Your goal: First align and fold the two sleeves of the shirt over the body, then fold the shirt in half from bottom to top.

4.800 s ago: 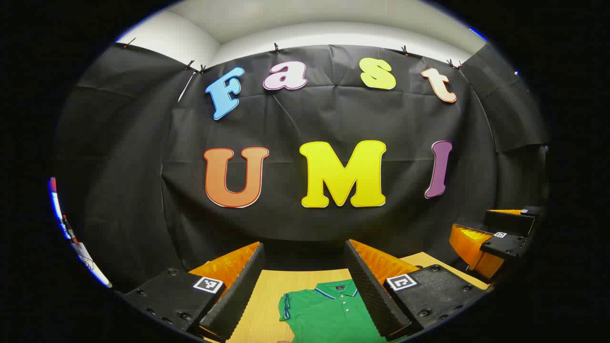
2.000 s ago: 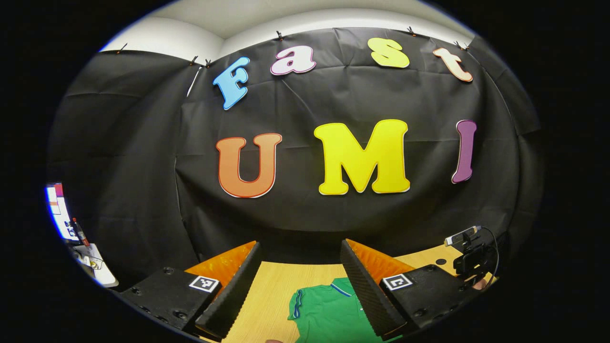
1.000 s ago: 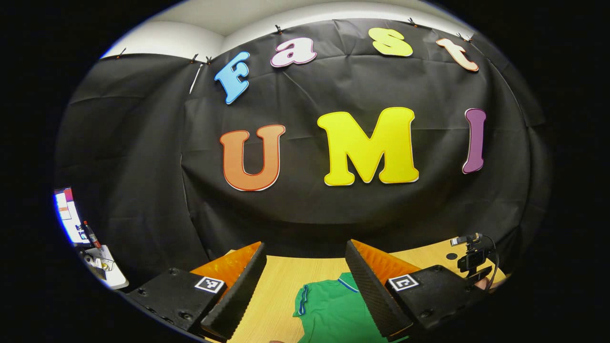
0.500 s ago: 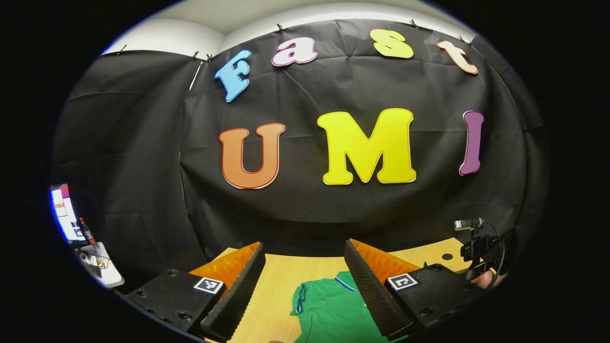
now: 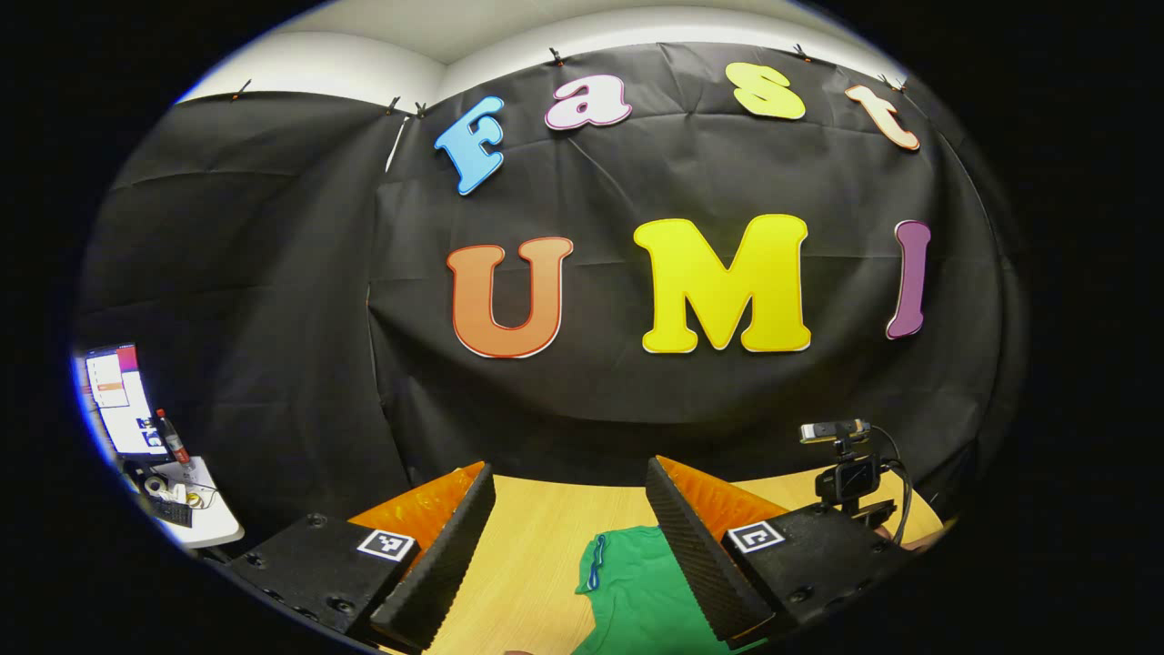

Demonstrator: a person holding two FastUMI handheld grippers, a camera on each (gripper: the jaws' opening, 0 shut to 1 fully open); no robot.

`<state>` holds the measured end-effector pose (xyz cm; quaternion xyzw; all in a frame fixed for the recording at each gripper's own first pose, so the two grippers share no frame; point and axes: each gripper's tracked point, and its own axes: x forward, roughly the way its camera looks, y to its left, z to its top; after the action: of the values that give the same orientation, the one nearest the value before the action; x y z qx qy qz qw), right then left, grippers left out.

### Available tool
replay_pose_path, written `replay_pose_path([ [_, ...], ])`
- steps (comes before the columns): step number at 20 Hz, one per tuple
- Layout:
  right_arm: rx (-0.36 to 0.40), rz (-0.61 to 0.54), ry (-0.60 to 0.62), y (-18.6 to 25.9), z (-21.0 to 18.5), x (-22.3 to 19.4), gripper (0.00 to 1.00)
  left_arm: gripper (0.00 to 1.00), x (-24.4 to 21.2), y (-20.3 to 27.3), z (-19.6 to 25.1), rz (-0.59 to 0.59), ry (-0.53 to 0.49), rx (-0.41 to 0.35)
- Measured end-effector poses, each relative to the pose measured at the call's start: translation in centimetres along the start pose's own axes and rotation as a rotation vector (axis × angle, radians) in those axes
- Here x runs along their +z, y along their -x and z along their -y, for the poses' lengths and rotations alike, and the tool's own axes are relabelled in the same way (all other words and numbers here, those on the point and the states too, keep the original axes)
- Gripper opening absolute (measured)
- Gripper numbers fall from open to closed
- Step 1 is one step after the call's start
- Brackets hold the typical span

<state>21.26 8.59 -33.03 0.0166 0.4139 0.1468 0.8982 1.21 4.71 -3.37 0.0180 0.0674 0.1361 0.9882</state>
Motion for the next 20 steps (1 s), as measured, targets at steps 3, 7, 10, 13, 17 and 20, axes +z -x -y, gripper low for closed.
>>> replay_pose_path([
  [3, 0.007, 0.003, 0.005, -0.9, -1.8, -0.1, 0.00, 1.00, 0.0, 0.5, -1.1, -0.002, 0.000, 0.019],
  [7, 0.023, 0.017, -0.019, 0.2, -3.2, 0.1, 0.25, 1.00, -0.9, 0.4, -2.3, -0.017, 0.014, 0.026],
  [10, 0.000, 0.095, -0.018, 3.6, -2.7, 1.5, 0.98, 1.00, -1.6, 0.0, -2.9, -0.025, 0.003, 0.014],
  [13, -0.054, 0.176, -0.009, 8.4, -1.7, 1.7, 0.96, 1.00, -3.1, -0.9, -2.3, -0.056, 0.005, -0.036],
  [17, -0.079, 0.258, 0.033, 15.1, -0.9, 1.1, 0.96, 1.00, -7.0, -2.2, -0.1, -0.172, 0.019, -0.149],
  [20, -0.114, 0.309, 0.060, 19.4, 0.2, 0.8, 0.96, 1.00, -10.3, -4.0, 1.1, -0.263, 0.019, -0.199],
])
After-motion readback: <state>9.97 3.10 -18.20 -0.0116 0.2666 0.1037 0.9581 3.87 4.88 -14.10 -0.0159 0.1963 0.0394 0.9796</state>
